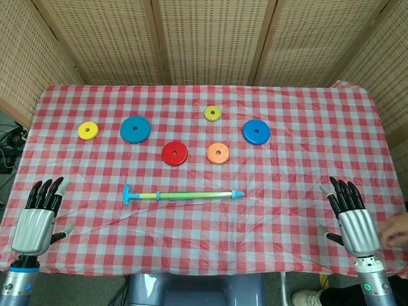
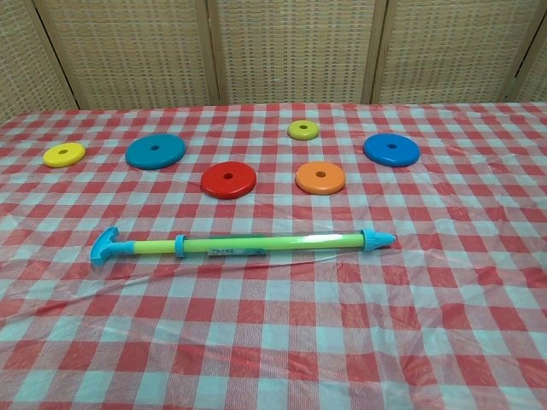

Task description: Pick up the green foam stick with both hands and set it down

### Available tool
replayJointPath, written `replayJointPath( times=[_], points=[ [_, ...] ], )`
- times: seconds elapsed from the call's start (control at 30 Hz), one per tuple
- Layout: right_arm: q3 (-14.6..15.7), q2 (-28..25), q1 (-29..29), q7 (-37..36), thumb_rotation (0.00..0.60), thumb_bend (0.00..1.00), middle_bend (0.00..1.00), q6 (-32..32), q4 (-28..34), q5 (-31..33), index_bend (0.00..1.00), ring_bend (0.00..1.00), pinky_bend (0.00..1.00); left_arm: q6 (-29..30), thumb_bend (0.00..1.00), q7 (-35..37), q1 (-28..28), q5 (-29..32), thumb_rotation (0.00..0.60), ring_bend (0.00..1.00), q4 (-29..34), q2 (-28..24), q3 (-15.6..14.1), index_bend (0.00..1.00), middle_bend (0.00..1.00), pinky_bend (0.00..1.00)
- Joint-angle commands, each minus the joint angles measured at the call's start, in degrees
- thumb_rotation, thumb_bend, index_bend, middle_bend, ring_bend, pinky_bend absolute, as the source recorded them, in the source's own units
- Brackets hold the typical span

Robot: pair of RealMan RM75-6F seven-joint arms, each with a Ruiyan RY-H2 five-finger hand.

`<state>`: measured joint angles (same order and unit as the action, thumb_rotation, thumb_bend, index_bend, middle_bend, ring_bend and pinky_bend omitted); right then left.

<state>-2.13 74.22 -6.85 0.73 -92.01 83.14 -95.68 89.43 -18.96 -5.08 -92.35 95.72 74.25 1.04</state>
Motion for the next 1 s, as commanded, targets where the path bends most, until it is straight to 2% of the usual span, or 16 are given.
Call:
replayJointPath(
  times=[0.03,0.7,0.8,0.87,1.0],
  points=[
    [0.0,-0.1,0.0,-0.1,0.6,0.13,0.0,0.0,0.0,0.0,0.15,0.0,0.0,0.0,0.03,-0.1,0.0,0.0,0.6,0.0,0.1,0.0,0.0,0.03,0.0,0.0],
    [-0.1,-0.6,0.1,-0.6,0.6,0.13,0.0,0.2,0.6,0.1,0.15,0.0,0.0,-3.0,0.04,0.1,-1.5,1.5,0.6,0.0,2.7,-0.4,0.9,0.04,0.0,0.01],
    [-0.1,-0.7,0.2,-0.9,0.6,0.13,0.0,0.0,0.7,0.0,0.15,0.0,0.0,-4.4,0.04,-1.9,-2.8,2.6,0.6,0.11,3.8,-0.2,2.2,0.05,0.14,0.12],
    [0.0,-0.8,0.2,-1.0,0.6,0.14,0.0,-0.1,0.8,-0.2,0.15,0.0,0.0,-5.3,0.04,-2.8,-3.7,3.6,0.6,0.26,4.4,0.1,3.2,0.08,0.32,0.26],
    [0.0,-0.8,0.2,-1.1,0.6,0.14,0.0,0.0,0.8,-0.3,0.15,0.0,0.0,-7.6,0.05,-4.7,-6.2,5.9,0.6,0.49,4.7,1.3,5.8,0.17,0.6,0.44]
  ],
)
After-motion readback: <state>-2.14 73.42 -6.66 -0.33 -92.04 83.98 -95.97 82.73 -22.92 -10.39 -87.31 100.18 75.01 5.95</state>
